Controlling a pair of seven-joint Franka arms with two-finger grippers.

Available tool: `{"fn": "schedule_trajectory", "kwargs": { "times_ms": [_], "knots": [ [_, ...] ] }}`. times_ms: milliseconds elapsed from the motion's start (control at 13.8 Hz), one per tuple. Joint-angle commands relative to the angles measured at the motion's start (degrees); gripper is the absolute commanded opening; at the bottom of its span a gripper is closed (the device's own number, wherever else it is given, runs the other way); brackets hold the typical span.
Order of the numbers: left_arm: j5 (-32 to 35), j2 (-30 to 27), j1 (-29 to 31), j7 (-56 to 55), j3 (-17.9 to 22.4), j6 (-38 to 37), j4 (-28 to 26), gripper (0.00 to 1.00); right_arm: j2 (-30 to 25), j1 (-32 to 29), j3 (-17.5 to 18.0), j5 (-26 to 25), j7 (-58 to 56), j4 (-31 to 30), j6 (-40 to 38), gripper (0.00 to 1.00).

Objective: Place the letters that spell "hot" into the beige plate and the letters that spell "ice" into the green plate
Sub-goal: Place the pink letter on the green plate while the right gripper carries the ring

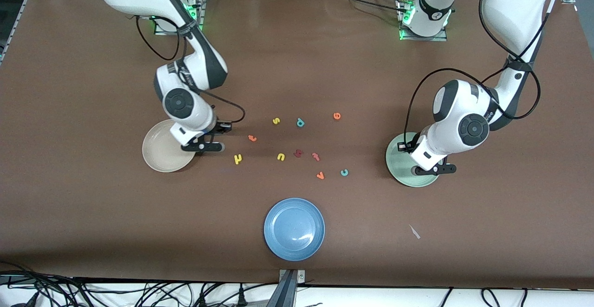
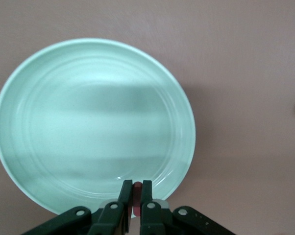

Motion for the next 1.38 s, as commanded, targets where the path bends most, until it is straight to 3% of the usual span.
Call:
{"fn": "schedule_trajectory", "kwargs": {
  "times_ms": [0, 145, 290, 362, 434, 507, 652, 796, 869, 941, 1014, 1303],
  "knots": [
    [1.21, 0.26, 0.20, 9.57, 1.06, 1.81, -1.64, 0.00, -0.70, -0.08, -4.20, -0.06, -10.71, -0.03, -0.65, 0.14],
    [1.21, 0.88, 0.20, 13.62, 1.76, 4.18, -2.35, 0.00, 0.00, -0.52, -6.67, 0.29, -17.58, -0.03, 1.53, 0.14],
    [1.30, 1.67, 0.20, 13.99, 1.85, 6.55, -3.48, 0.00, 1.41, -3.58, -6.68, 0.20, -22.86, -0.03, 4.27, 0.16],
    [1.82, 1.85, 0.20, 13.99, 1.85, 7.69, -3.84, 0.00, 1.59, -4.81, -6.59, 0.38, -26.62, 0.14, 4.62, 0.26],
    [2.87, 1.94, 0.20, 13.99, 1.85, 8.05, -4.19, 0.00, 2.20, -5.09, -6.59, 0.90, -27.79, 0.40, 4.63, 0.83],
    [3.32, 1.94, 0.20, 13.99, 1.85, 8.32, -4.28, 0.00, 2.20, -5.09, -6.51, 2.21, -27.81, 0.67, 4.63, 1.00],
    [3.32, 2.29, 0.12, 13.99, 1.77, 8.58, -4.46, 0.00, 2.12, -3.87, -6.07, 6.33, -26.85, 1.37, 4.28, 1.00],
    [3.41, 2.38, 0.03, 13.99, 1.77, 8.85, -4.46, 0.01, 2.20, -2.11, -5.98, 7.15, -23.43, 2.77, 4.01, 1.00],
    [3.32, 2.29, 0.03, 13.90, 1.77, 8.85, -4.46, 0.32, 2.20, -1.58, -5.80, 7.15, -21.76, 3.21, 4.01, 1.00],
    [3.32, 2.20, 0.03, 13.82, 1.77, 8.85, -4.37, 0.70, 2.29, -1.23, -5.71, 7.15, -20.35, 3.48, 4.01, 1.00],
    [3.41, 1.85, 0.03, 13.81, 1.77, 8.85, -4.37, 1.00, 2.47, -0.61, -5.71, 7.15, -19.20, 4.00, 4.01, 1.00],
    [3.41, 0.36, 0.03, 13.73, 1.68, 8.23, -3.76, 1.00, 5.36, 2.46, -5.63, 7.23, -16.47, 8.48, 3.92, 1.00]
  ]
}}
